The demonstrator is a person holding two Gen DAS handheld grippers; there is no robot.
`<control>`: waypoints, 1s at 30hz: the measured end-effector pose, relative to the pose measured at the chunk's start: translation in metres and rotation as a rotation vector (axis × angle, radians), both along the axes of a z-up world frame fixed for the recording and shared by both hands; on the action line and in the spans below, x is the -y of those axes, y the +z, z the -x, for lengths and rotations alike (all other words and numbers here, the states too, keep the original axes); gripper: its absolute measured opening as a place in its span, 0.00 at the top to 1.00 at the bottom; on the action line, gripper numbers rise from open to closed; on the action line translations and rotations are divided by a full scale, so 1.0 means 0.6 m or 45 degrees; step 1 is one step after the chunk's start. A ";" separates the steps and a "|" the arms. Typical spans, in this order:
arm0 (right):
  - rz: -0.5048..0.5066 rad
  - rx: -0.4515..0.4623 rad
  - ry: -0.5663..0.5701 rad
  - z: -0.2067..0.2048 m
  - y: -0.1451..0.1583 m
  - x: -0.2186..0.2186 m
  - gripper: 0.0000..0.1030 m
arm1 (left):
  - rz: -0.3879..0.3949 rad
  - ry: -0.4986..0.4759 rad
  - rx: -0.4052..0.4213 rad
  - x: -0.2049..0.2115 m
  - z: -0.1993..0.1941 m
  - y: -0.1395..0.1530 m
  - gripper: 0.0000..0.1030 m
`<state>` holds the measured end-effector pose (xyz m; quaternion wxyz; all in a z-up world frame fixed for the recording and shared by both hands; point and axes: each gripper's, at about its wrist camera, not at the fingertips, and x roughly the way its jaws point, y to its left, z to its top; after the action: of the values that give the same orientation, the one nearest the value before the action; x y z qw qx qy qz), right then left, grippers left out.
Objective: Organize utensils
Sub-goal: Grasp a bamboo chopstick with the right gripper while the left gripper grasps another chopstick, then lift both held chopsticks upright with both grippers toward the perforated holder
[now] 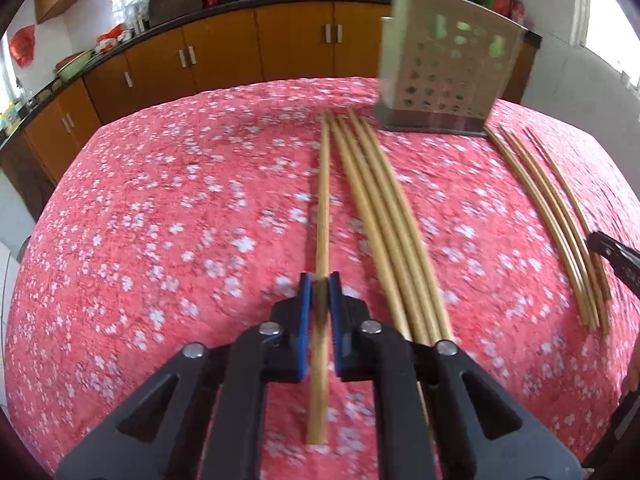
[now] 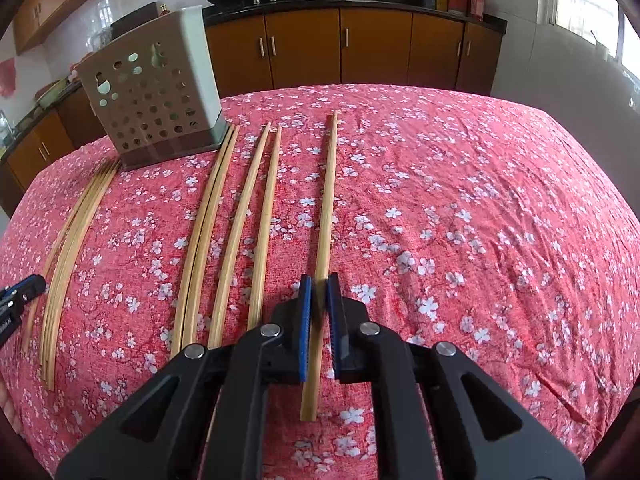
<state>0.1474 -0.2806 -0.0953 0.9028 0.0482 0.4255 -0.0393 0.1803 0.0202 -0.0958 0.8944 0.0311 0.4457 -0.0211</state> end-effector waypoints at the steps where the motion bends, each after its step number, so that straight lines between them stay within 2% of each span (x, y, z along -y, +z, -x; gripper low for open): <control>1: -0.002 -0.001 -0.003 -0.005 0.000 0.004 0.92 | 0.006 0.039 0.000 -0.015 -0.011 0.000 0.91; 3: -0.018 0.000 -0.023 -0.017 0.000 0.017 0.92 | 0.012 0.102 0.002 -0.045 -0.026 0.001 0.91; 6: -0.018 0.011 -0.066 -0.037 -0.001 0.041 0.92 | 0.033 0.131 0.021 -0.079 -0.034 0.001 0.90; 10: -0.070 0.021 -0.092 -0.053 -0.003 0.062 0.92 | 0.082 0.110 0.040 -0.100 -0.031 0.002 0.88; 15: -0.065 0.021 -0.083 -0.043 -0.003 0.059 0.92 | 0.125 0.105 0.039 -0.106 -0.011 0.007 0.88; 23: -0.069 0.021 -0.074 -0.008 -0.003 0.057 0.92 | 0.067 0.094 0.037 -0.092 0.011 0.008 0.84; 26: -0.065 0.021 -0.070 -0.008 -0.003 0.057 0.92 | 0.056 0.099 0.038 -0.092 0.013 0.008 0.87; 27: -0.067 0.022 -0.067 -0.008 -0.002 0.057 0.92 | 0.047 0.102 0.038 -0.091 0.013 0.008 0.91; 30: -0.075 0.033 -0.072 -0.006 0.006 0.062 0.92 | 0.027 0.089 0.031 -0.091 0.013 0.008 0.92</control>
<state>0.1511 -0.3177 -0.0918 0.9049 0.0874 0.4133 -0.0514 0.1726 0.0749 -0.0909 0.9001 0.0064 0.4355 0.0059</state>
